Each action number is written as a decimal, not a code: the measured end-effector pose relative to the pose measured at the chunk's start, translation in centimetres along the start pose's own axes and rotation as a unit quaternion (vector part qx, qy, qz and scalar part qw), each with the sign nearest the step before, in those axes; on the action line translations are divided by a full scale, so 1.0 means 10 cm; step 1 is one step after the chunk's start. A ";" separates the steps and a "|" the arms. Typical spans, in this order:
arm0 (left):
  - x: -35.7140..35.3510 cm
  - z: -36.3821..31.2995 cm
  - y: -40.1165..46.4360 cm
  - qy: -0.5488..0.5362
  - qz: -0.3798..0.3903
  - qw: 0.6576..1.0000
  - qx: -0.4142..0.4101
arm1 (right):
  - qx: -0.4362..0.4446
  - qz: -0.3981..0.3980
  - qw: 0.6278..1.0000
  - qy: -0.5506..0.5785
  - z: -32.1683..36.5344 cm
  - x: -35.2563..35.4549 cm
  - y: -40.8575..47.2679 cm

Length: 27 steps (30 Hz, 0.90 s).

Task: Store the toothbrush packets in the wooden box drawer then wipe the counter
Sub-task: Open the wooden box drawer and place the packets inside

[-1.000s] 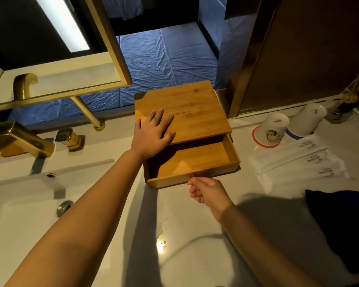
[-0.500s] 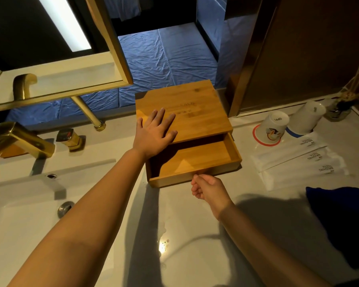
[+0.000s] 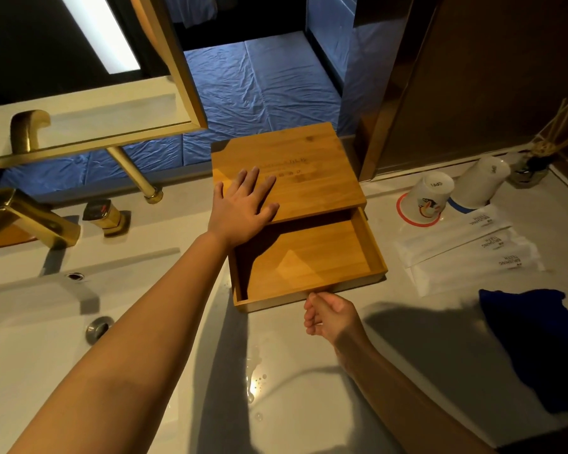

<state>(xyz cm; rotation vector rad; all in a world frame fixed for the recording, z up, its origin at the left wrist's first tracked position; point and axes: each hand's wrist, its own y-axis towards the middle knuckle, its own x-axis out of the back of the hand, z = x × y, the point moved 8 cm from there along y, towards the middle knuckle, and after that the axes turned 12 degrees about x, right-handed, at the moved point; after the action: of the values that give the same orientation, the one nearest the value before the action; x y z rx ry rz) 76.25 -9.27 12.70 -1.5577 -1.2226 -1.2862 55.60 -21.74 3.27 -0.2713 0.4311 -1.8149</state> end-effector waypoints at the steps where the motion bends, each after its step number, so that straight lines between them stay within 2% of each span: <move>1: 0.00 0.00 0.00 0.001 0.001 1.000 -0.001 | 0.006 0.000 1.000 0.002 0.00 0.02 -0.03; 6: 0.00 0.00 0.01 0.003 -0.002 1.000 0.000 | 0.003 0.030 0.999 -0.019 -0.20 0.06 -0.29; 14: -0.01 0.00 0.01 0.005 0.005 1.000 0.000 | 0.015 0.018 0.999 0.023 -0.18 0.10 -0.31; 19: 0.00 -0.01 0.00 0.008 0.001 1.000 0.001 | -0.010 0.011 1.000 -0.012 -0.13 0.10 -0.31; 21: 0.00 -0.01 0.01 0.010 0.002 1.000 0.002 | -0.021 0.051 0.997 -0.048 -0.05 0.15 -0.31; 23: 0.00 0.00 0.01 0.012 0.002 1.000 0.004 | -0.013 0.085 0.987 -0.133 0.06 0.33 -0.33; 27: -0.01 0.01 0.01 0.013 -0.002 1.000 0.011 | 0.078 0.121 0.926 -0.350 0.55 0.91 -0.34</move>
<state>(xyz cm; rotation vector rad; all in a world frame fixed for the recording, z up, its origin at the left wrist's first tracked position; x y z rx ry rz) 76.35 -9.19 12.62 -1.5198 -1.2214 -1.2882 52.23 -30.47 9.38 -0.6921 -0.1791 -1.3820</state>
